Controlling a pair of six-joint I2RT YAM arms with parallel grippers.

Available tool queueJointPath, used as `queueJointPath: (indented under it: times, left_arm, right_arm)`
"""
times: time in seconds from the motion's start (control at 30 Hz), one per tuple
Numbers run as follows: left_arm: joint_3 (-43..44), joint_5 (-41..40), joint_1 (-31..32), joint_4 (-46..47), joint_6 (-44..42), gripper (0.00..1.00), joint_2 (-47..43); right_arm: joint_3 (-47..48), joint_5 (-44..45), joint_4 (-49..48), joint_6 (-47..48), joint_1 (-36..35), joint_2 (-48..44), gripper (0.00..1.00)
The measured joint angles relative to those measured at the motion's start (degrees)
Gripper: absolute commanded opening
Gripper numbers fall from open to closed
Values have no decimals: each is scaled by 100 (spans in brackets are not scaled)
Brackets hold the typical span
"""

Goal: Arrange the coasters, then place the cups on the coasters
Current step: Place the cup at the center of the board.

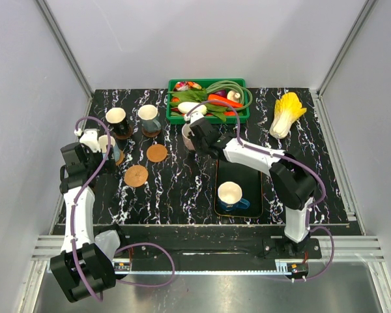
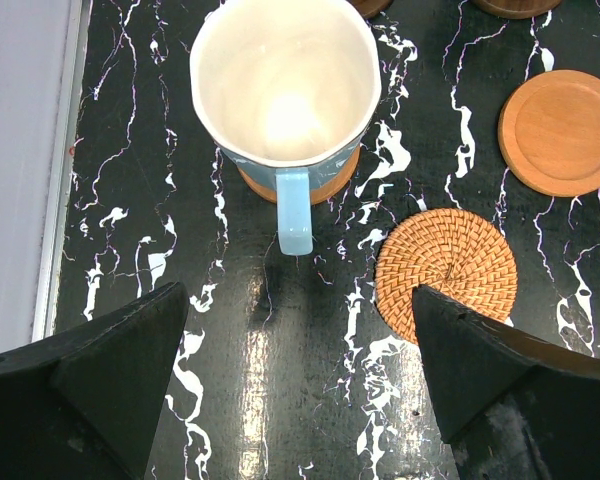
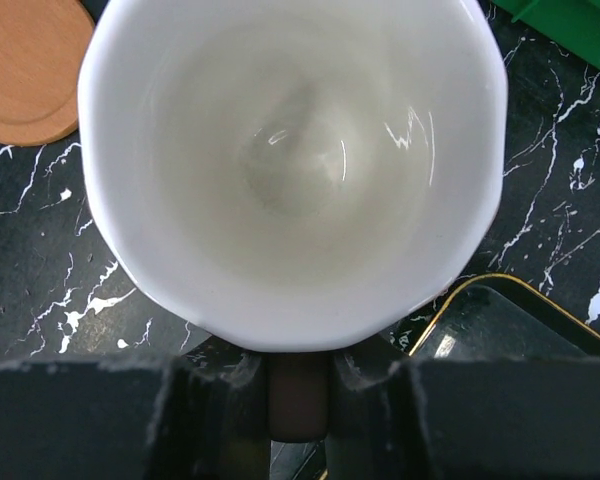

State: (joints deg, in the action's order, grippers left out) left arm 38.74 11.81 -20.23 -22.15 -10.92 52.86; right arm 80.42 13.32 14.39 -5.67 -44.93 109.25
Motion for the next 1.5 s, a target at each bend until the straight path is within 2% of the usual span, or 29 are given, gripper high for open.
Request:
queueJointPath:
  times: [0.33, 0.6, 0.97, 1.17, 1.5]
  left_arm:
    - [0, 0, 0, 0, 0, 99, 2]
    - [0, 0, 0, 0, 0, 99, 2]
    - [-70, 0, 0, 35, -2, 99, 2]
    - [-92, 0, 0, 50, -2, 99, 2]
    - [-92, 0, 0, 85, -2, 99, 2]
  right_arm:
    - [-2, -195, -111, -83, 136, 299, 0]
    - [-20, -254, -114, -90, 160, 354, 16]
    - [-20, -400, -103, -133, 190, 433, 29]
    - [-11, -402, -157, -164, 197, 433, 49]
    - [92, -407, -92, -210, 197, 433, 54]
